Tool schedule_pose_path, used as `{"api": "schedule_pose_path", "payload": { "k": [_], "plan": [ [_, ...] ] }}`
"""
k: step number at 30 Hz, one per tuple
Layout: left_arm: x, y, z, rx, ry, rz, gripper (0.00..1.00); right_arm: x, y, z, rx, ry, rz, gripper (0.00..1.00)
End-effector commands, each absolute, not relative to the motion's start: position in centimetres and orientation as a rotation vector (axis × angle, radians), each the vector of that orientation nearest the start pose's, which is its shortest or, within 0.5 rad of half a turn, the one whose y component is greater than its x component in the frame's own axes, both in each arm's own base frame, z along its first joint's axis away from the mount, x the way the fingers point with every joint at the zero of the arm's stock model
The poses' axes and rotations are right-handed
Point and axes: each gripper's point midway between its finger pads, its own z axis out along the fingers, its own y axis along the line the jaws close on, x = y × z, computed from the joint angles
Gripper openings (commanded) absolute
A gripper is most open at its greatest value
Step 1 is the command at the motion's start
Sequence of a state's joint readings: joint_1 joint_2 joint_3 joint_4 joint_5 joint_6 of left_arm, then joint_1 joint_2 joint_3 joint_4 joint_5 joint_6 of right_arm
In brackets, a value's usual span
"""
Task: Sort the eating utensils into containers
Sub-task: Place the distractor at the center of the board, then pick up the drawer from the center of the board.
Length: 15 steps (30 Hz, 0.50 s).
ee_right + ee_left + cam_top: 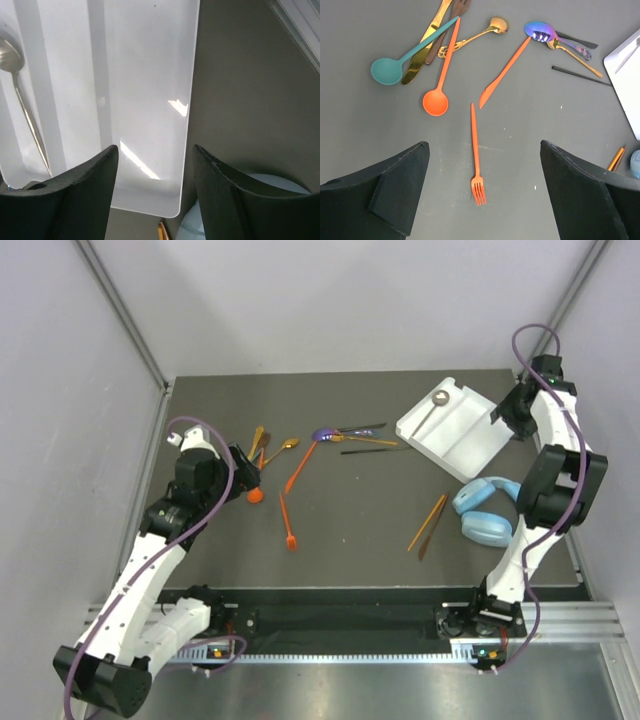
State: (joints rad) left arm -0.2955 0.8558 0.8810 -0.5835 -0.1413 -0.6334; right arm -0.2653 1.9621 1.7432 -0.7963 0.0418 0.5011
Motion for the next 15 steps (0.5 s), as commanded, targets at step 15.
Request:
{"api": "schedule_pose_path", "payload": {
  "k": [15],
  "plan": [
    [27.9,-8.7,22.5,-0.435,2.072,-0.425,0.96,46.7,-14.8,9.0,1.122,2.431,0.009,0.69]
  ]
}}
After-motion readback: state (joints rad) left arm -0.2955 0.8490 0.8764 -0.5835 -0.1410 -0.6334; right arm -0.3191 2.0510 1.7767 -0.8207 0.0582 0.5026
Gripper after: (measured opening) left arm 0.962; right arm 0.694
